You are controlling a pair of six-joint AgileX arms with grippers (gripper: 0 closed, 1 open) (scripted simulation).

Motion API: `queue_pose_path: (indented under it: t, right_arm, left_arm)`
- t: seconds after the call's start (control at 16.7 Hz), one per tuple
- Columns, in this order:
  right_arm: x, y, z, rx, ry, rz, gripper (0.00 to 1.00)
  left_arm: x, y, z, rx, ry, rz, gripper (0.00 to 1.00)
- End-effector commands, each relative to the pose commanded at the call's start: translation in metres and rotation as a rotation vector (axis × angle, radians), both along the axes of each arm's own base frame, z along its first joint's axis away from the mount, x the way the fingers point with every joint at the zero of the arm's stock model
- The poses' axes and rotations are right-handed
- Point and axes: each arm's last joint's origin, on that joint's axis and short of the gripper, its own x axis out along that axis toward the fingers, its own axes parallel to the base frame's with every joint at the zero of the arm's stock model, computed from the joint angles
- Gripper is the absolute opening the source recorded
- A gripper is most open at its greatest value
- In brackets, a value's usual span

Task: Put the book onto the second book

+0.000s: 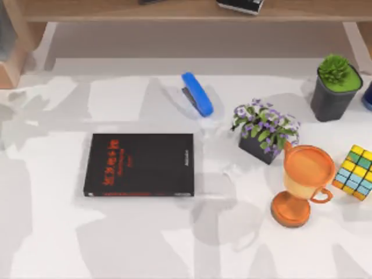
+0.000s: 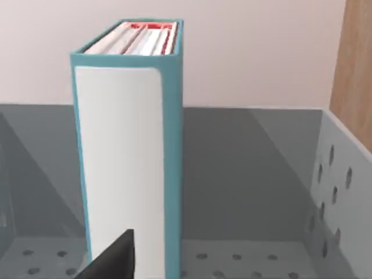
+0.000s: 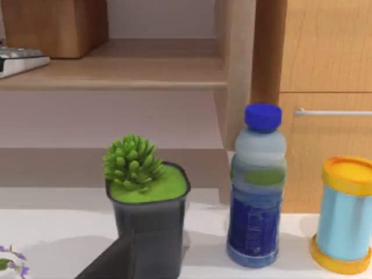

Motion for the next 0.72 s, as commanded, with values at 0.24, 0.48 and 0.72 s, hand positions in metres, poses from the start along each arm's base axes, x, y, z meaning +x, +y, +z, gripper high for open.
queue_pose_path:
  t: [0.24,0.48,0.72]
  right_arm:
    - [0.0,0.0,0.0,0.0,0.0,0.0,1.0]
    - [0.0,0.0,0.0,0.0,0.0,0.0,1.0]
    - [0.0,0.0,0.0,0.0,0.0,0.0,1.0]
  left_arm:
    - [0.046,0.039,-0.037,-0.003,0.01,-0.003,1.0]
    - [0.059,0.052,-0.05,-0.003,0.01,-0.005,1.0]
    - [0.059,0.05,-0.051,-0.004,0.014,-0.008,1.0]
